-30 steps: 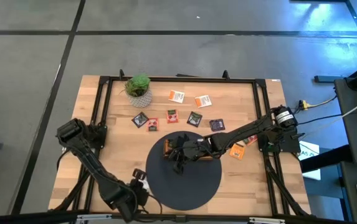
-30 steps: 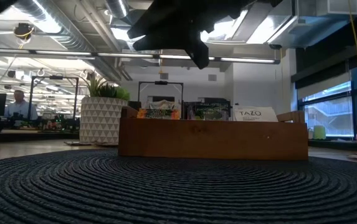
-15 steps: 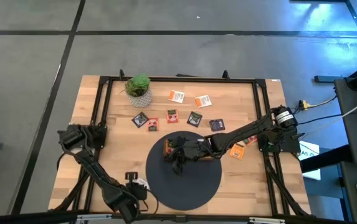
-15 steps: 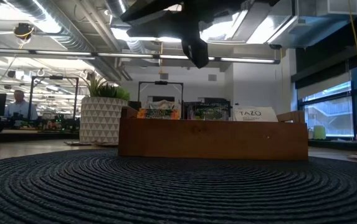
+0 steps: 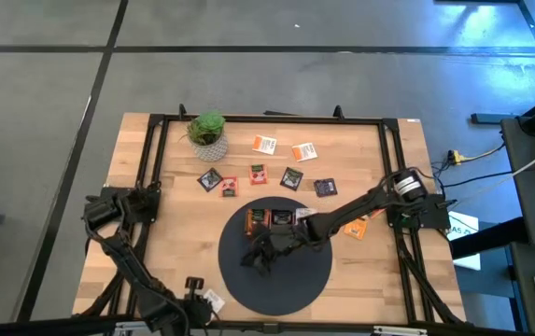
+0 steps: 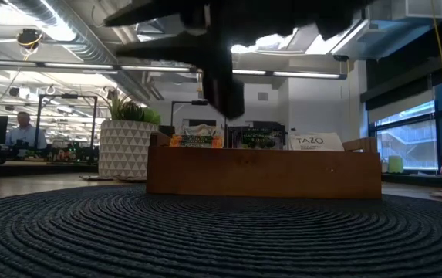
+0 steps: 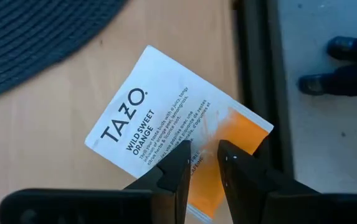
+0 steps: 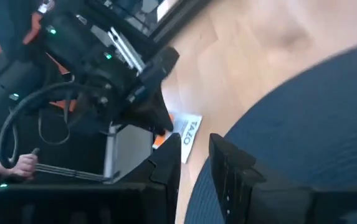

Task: Pick & Place Tea
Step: Put the bottom white tea bag into the right slot of the wooden organizer

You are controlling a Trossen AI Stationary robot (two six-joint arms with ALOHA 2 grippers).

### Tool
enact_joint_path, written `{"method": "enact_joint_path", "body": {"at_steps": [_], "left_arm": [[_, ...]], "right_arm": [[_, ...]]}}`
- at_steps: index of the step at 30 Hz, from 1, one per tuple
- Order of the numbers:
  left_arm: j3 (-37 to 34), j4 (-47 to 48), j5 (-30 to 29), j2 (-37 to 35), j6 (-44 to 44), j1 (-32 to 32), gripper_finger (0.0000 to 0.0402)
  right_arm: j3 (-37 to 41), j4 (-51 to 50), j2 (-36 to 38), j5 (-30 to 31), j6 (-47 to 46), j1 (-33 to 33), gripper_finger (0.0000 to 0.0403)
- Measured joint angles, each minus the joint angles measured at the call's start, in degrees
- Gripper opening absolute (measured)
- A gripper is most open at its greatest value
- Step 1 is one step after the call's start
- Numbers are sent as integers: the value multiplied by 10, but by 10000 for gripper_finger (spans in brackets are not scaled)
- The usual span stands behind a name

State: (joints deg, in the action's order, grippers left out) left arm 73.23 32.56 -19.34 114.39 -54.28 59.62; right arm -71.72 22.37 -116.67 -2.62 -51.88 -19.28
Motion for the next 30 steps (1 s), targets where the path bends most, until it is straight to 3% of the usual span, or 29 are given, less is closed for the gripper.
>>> {"method": "enact_joint_path", "body": {"at_steps": [5,12,17,23,30], "left_arm": [[-1,3,-34,1,2,5,82],[-1,5,-76,2,72,-20,82],[-1,4,-78,2,105,-42,82],[-1,0,-42,1,109,-40,81],[-1,0,-60,1,102,-28,81]], "right_arm": [[-6,21,-41,-46,-34,-3,115],[-77,22,-98,-81,-62,-12,198],[-119,8,-125,-110,-33,-11,244],[-123,-114,-127,-90,-17,-12,259],[-125,-204,-124,-47,31,-13,259]]}}
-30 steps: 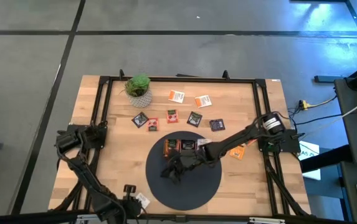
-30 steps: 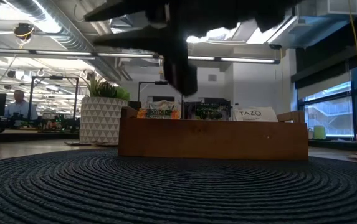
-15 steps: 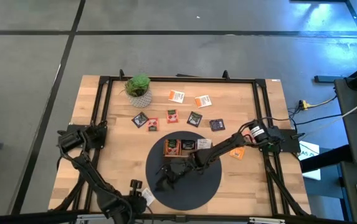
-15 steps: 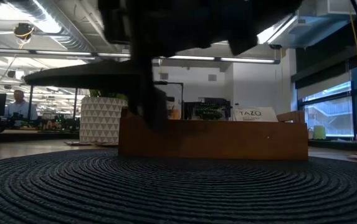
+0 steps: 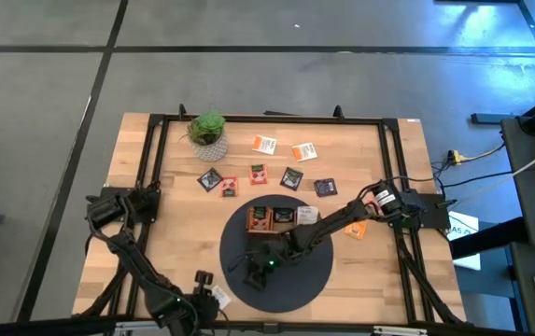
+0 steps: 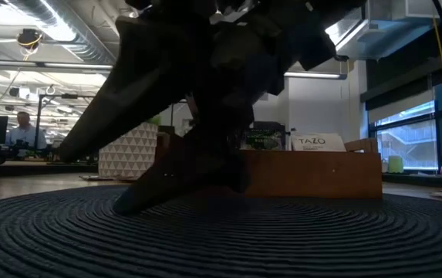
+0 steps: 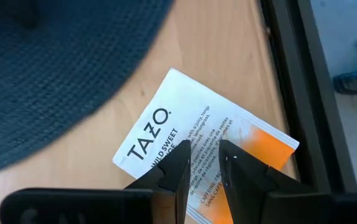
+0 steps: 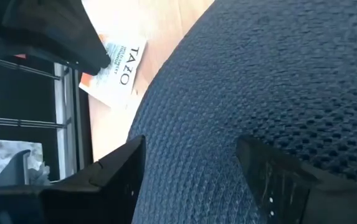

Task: Pick & Place Tea
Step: Put the bottom white tea bag into the right slot of the wooden organizer

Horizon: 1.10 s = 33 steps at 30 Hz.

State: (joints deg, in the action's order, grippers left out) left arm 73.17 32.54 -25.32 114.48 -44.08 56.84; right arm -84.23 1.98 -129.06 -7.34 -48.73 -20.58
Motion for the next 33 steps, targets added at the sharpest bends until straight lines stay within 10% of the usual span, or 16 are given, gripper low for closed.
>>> {"method": "enact_joint_path", "body": {"at_steps": [11,21,33], "left_arm": [[0,-19,-103,0,-32,-4,81],[6,-18,67,-3,-102,4,81],[20,2,44,-6,-120,8,82]], "right_arm": [[1,11,-1,15,13,0,259],[-12,75,-5,-26,1,-5,260],[-82,52,-3,35,339,-41,260]]}}
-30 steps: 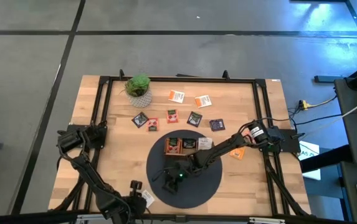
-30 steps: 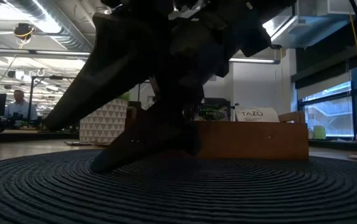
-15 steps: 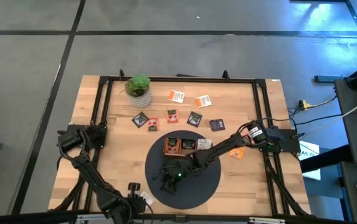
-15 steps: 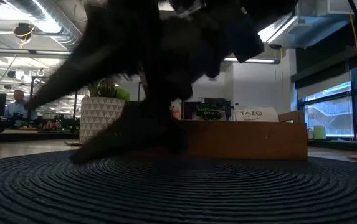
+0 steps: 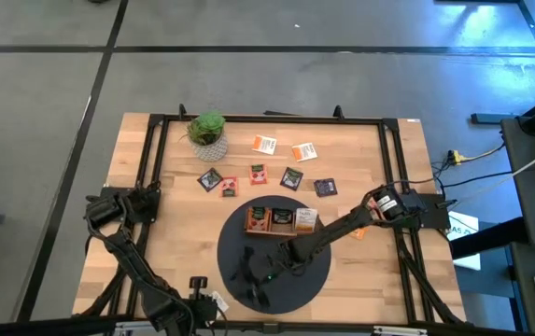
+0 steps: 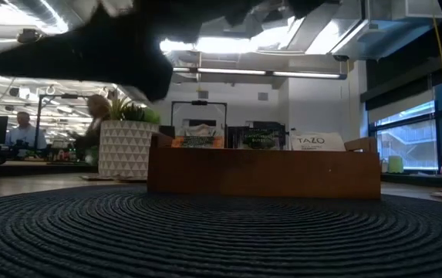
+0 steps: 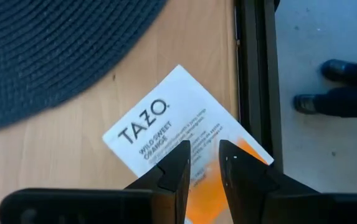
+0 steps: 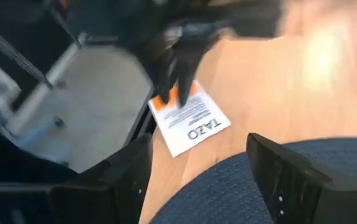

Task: Pick & Place Tea
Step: Put the bottom white tea bag into the right slot of the wooden organizer

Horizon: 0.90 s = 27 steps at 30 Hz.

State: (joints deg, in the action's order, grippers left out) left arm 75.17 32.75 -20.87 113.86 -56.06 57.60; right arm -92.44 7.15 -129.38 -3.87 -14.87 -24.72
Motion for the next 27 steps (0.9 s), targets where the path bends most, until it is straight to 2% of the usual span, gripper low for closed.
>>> {"method": "enact_joint_path", "body": {"at_steps": [4,7,11,15,20,24,27], "left_arm": [[0,13,9,-1,-70,6,82],[0,10,-24,-2,-92,13,82],[0,-14,-66,-3,-54,18,82],[0,-28,-67,-5,-38,15,82],[0,-74,-53,-5,-54,3,82],[0,-73,-34,-5,-4,-7,82],[0,-67,-13,-5,1,-14,82]], "right_arm": [[-1,0,0,43,36,-16,259],[-1,-1,0,76,34,-20,259],[-1,-4,0,88,31,-22,259],[-1,-11,0,88,32,-22,259],[-1,-30,0,88,31,-21,259],[-1,-30,0,88,31,-22,259],[-1,-30,0,88,30,-22,259]]}}
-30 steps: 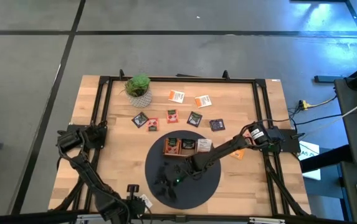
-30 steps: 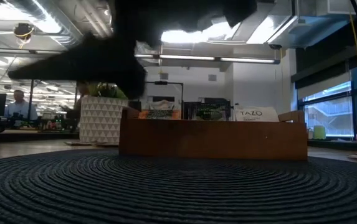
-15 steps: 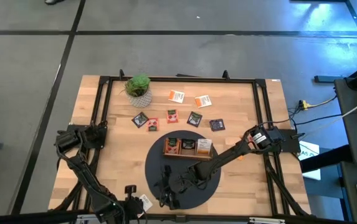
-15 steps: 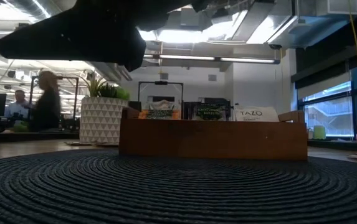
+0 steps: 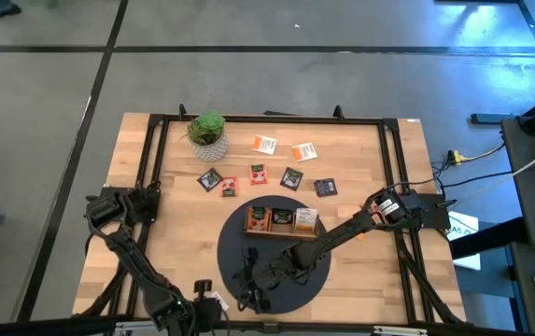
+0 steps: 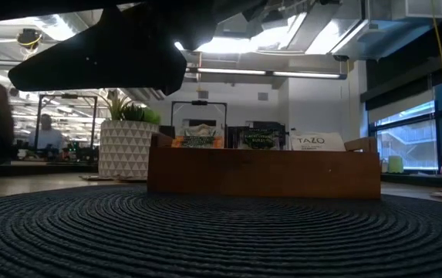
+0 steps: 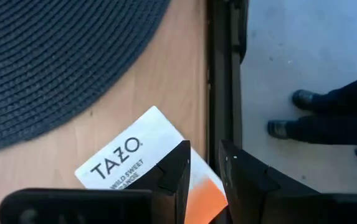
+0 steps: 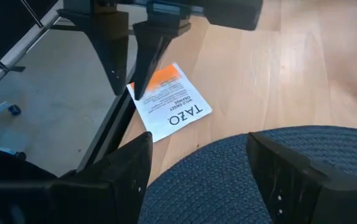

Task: Pick & Place Tea
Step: Put the bottom white tea bag into the right slot of the wooden organizer

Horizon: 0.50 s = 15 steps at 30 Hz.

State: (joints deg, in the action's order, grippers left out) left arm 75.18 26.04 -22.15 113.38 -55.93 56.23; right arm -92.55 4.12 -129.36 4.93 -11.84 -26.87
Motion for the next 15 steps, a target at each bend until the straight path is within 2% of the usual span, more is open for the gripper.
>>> {"method": "enact_joint_path", "body": {"at_steps": [4,11,15], "left_arm": [[0,13,-6,0,15,-5,96],[0,11,-8,0,42,-4,171],[0,4,-4,0,41,-5,197]], "right_arm": [[0,-1,0,0,0,0,259],[0,-3,0,0,-1,8,259],[0,-4,0,0,-1,12,259]]}}
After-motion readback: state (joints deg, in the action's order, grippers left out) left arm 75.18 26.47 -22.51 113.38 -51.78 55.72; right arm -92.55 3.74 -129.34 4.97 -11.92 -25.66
